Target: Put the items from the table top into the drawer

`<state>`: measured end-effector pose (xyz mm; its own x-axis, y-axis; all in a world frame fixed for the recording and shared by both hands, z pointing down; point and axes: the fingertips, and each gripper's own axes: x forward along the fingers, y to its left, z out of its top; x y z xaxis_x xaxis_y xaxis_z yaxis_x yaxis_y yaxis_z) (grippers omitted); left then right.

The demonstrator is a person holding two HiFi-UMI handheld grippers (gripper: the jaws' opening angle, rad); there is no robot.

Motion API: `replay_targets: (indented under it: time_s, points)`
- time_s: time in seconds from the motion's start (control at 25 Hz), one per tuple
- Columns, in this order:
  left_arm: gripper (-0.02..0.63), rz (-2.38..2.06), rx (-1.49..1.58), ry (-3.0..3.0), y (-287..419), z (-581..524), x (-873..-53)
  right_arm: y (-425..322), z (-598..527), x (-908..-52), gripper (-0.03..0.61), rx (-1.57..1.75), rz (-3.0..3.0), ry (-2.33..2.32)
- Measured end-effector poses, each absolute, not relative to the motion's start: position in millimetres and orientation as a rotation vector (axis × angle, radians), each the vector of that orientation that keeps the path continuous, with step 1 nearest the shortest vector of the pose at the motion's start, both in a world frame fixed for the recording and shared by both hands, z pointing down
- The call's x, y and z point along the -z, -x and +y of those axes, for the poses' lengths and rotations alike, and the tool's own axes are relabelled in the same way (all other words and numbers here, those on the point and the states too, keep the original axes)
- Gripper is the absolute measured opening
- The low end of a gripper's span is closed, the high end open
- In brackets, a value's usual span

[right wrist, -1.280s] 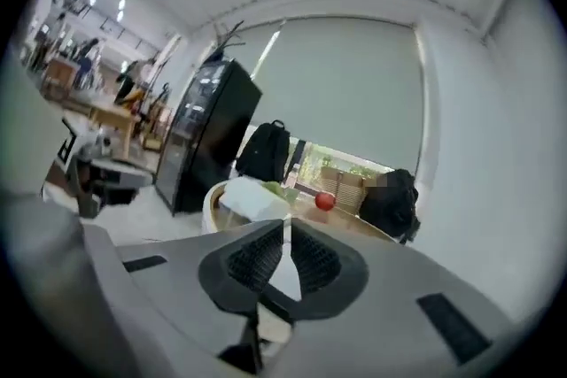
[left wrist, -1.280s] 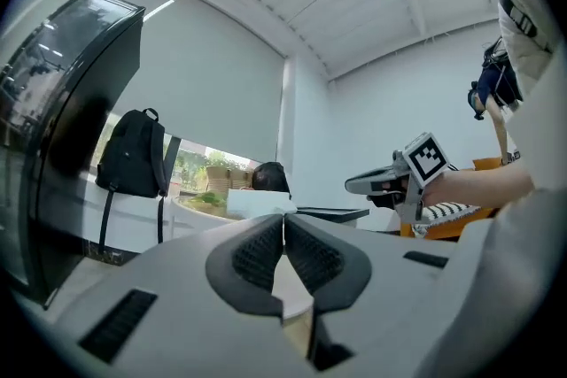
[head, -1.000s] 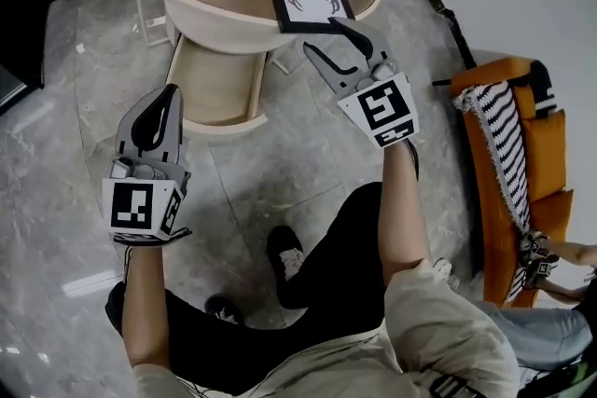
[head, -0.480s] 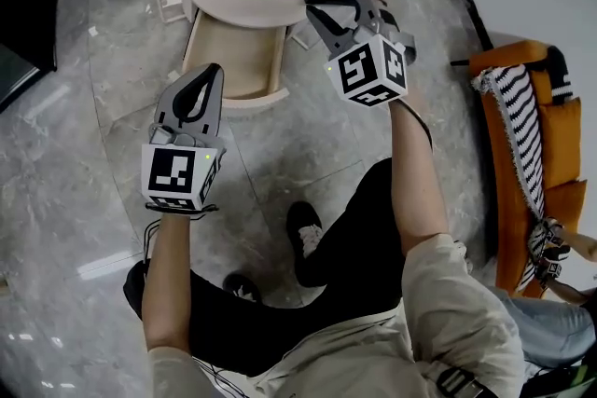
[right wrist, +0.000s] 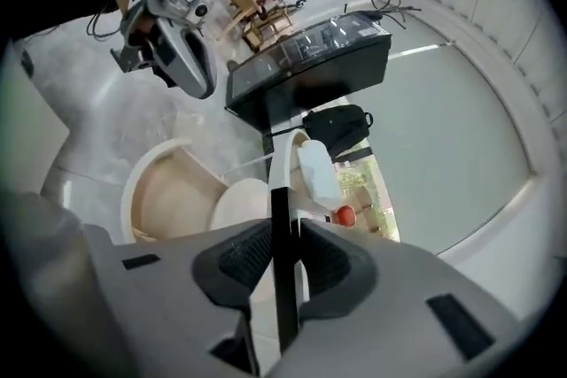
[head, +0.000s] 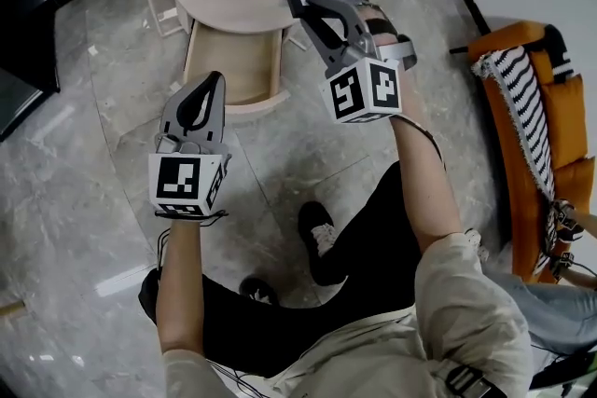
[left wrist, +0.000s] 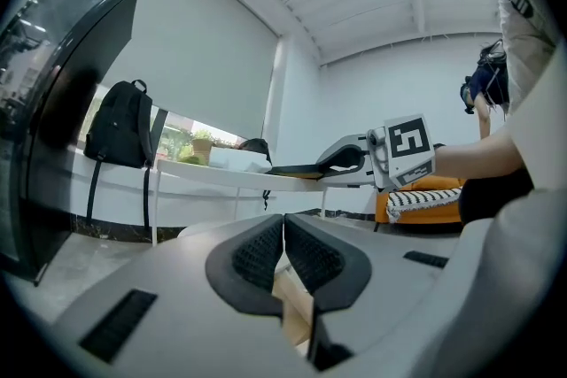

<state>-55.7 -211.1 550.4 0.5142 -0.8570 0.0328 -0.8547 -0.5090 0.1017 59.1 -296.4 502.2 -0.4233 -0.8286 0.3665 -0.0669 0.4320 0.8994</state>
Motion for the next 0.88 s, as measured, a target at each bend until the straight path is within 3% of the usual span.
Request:
replay_targets:
  time_s: [0.88]
  points:
    - [0.023,-1.450,0.084,-2.576,74,-214,-567,-52,-211,-434,0.091,1.343,-1.630,-0.897]
